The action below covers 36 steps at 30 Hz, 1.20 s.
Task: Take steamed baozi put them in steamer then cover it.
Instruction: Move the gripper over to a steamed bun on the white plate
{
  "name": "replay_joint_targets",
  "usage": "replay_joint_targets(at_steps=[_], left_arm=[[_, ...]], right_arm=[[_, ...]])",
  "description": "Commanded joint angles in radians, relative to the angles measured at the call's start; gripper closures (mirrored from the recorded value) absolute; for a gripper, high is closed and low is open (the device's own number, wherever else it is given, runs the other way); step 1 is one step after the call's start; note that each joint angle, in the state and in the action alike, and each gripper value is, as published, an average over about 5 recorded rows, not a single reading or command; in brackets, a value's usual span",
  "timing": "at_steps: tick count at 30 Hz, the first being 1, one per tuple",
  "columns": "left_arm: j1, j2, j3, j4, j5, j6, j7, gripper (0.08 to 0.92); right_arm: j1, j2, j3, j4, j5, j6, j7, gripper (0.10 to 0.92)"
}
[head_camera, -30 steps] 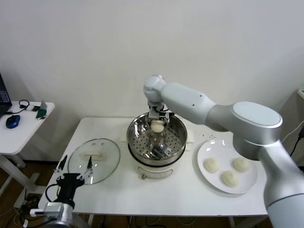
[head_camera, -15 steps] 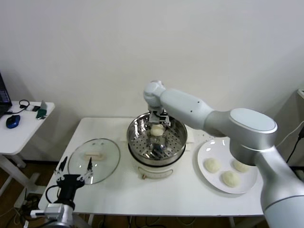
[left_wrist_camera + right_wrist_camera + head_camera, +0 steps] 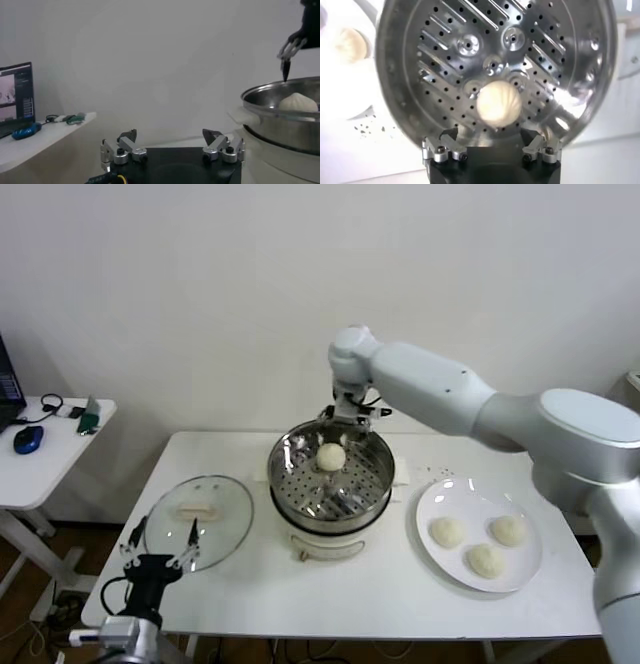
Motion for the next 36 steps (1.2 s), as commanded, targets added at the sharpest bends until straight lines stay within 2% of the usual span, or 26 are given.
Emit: replay_joint_targets(at_steps=[1, 3, 5, 9, 18, 28, 36], left_arm=[[0.009, 0.0, 0.004, -0.01, 0.004, -0.003, 0.001, 0.177], [0.008, -0.001, 0.005, -0.011, 0.003, -0.003, 0.001, 0.177], [0.006, -0.001, 0.008, -0.012, 0.003, -0.002, 0.002, 0.177], [-0.002, 0.0, 0.012, -0.019, 0.003, 0.002, 0.003, 0.177], [0.013, -0.005, 0.017, -0.033, 0.014, 0.001, 0.002, 0.177], [0.038, -0.007, 0.01, -0.031, 0.018, -0.008, 0.002, 0.177], [0.049, -0.007, 0.009, -0.032, 0.01, -0.009, 0.015, 0.177]], right_arm=[[0.236, -0.405, -0.329, 0.307, 0.454, -0.461, 0.248, 0.203], [0.276, -0.483, -0.402, 0.365, 0.556, -0.584, 0.273, 0.203], [0.29, -0.551, -0.434, 0.404, 0.634, -0.671, 0.237, 0.203], [0.282, -0.636, -0.474, 0.44, 0.683, -0.734, 0.157, 0.203], [-0.019, -0.684, -0.304, 0.395, 0.562, -0.762, 0.118, 0.203], [-0.309, -0.634, -0.101, 0.297, 0.471, -0.766, 0.134, 0.203], [-0.39, -0.555, -0.012, 0.211, 0.445, -0.754, 0.167, 0.203]])
